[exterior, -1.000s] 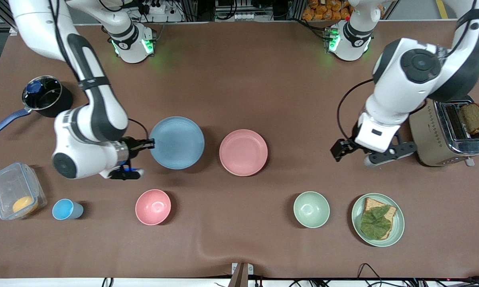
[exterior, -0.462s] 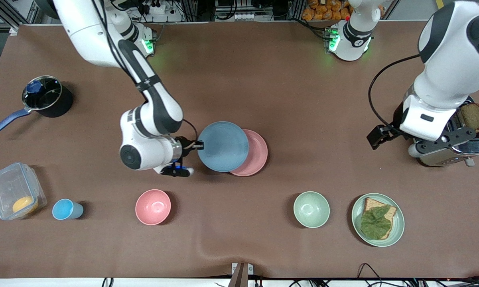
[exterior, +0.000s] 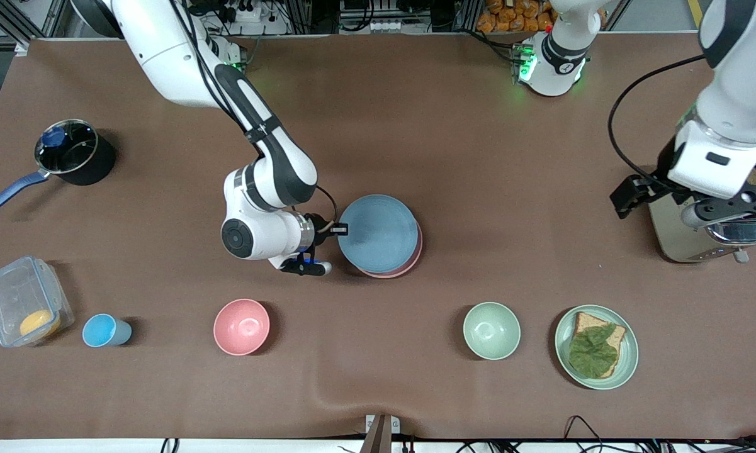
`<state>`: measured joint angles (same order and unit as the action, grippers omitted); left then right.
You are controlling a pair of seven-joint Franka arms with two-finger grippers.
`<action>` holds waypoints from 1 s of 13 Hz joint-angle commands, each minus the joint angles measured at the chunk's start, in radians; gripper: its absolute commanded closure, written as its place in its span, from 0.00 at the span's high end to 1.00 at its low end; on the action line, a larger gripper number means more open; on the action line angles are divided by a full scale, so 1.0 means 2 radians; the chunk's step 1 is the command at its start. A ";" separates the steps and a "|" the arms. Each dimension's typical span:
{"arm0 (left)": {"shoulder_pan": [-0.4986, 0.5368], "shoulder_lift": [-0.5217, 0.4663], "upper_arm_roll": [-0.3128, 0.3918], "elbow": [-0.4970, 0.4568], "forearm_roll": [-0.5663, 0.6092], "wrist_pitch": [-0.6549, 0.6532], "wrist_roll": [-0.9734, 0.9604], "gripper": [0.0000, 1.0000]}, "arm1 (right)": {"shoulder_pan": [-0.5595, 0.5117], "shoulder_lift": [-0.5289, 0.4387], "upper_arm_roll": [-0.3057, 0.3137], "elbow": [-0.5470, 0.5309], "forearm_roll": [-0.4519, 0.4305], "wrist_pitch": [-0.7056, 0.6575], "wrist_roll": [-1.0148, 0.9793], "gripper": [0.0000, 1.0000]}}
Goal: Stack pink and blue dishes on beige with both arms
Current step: 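Slide the blue plate onto the pink plate with the right gripper while the left retracts, then open the right gripper and release the blue plate on the stack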
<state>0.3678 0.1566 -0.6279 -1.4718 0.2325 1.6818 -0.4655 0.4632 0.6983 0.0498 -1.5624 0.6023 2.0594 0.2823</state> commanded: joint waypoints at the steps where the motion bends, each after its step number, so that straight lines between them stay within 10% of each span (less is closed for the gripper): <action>1: 0.018 -0.010 -0.004 0.000 0.001 -0.013 0.042 1.00 | 0.006 0.018 -0.004 0.020 0.014 0.005 0.005 0.00; 5: 0.039 -0.018 -0.004 0.003 -0.023 -0.022 0.072 1.00 | 0.013 0.034 -0.004 0.032 0.019 0.024 0.005 0.00; 7: 0.041 -0.018 -0.003 0.001 -0.040 -0.030 0.076 1.00 | 0.021 0.034 -0.004 0.032 0.032 0.035 0.004 0.44; 8: 0.041 -0.016 -0.003 0.003 -0.041 -0.029 0.076 1.00 | 0.023 0.034 -0.004 0.032 0.032 0.036 0.002 0.99; 13: 0.049 -0.019 -0.004 0.004 -0.057 -0.032 0.095 1.00 | 0.013 0.025 -0.007 0.032 0.028 0.030 -0.005 1.00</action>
<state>0.4420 0.1390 -0.6274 -1.4634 0.1508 1.6368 -0.3267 0.4974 0.7488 0.0418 -1.5157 0.6414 2.1299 0.2813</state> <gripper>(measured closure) 0.000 0.207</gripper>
